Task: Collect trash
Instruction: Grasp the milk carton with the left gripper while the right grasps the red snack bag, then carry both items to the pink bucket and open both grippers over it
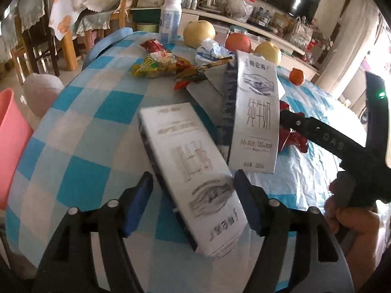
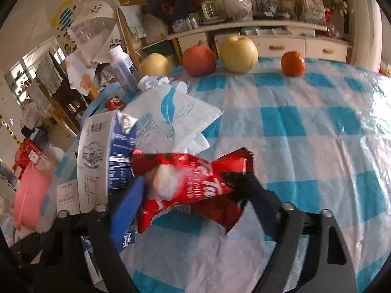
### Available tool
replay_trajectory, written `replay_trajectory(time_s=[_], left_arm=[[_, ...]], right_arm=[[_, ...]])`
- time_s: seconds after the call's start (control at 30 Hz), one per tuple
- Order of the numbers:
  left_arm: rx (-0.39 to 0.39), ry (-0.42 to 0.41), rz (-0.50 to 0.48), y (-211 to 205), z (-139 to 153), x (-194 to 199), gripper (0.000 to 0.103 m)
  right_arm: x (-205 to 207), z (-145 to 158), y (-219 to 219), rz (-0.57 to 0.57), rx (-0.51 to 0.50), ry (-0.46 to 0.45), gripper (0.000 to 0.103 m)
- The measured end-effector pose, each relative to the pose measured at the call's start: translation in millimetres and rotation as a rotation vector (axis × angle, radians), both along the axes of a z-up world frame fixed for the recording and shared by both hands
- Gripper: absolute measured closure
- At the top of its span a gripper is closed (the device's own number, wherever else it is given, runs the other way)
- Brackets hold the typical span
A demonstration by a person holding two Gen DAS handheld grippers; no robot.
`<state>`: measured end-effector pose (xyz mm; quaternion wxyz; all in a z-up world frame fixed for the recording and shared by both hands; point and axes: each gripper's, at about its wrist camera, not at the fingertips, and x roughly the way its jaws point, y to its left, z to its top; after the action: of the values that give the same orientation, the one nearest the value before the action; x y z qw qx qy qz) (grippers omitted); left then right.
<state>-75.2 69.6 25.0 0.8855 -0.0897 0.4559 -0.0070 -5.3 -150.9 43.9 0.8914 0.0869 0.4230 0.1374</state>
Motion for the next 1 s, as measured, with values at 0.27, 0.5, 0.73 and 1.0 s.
replay_trajectory(time_s=[0.27, 0.5, 0.73, 1.0], left_arm=[[-0.002, 0.024, 0.037, 2, -4, 8, 0.041], [-0.090, 0.009, 0.062, 22, -2, 11, 0.048], [-0.140, -0.017, 0.053, 39, 2, 11, 0.050], [-0.135, -0.078, 0.023, 52, 17, 7, 0.050]], right_arm=[[-9, 6, 5, 0.037, -0.056, -0.034, 0.037], [-19, 10, 9, 0.049, -0.107, -0.064, 0.049], [-33, 13, 7, 0.032, -0.127, -0.071, 0.052], [-42, 15, 5, 0.015, -0.129, -0.075, 0.058]])
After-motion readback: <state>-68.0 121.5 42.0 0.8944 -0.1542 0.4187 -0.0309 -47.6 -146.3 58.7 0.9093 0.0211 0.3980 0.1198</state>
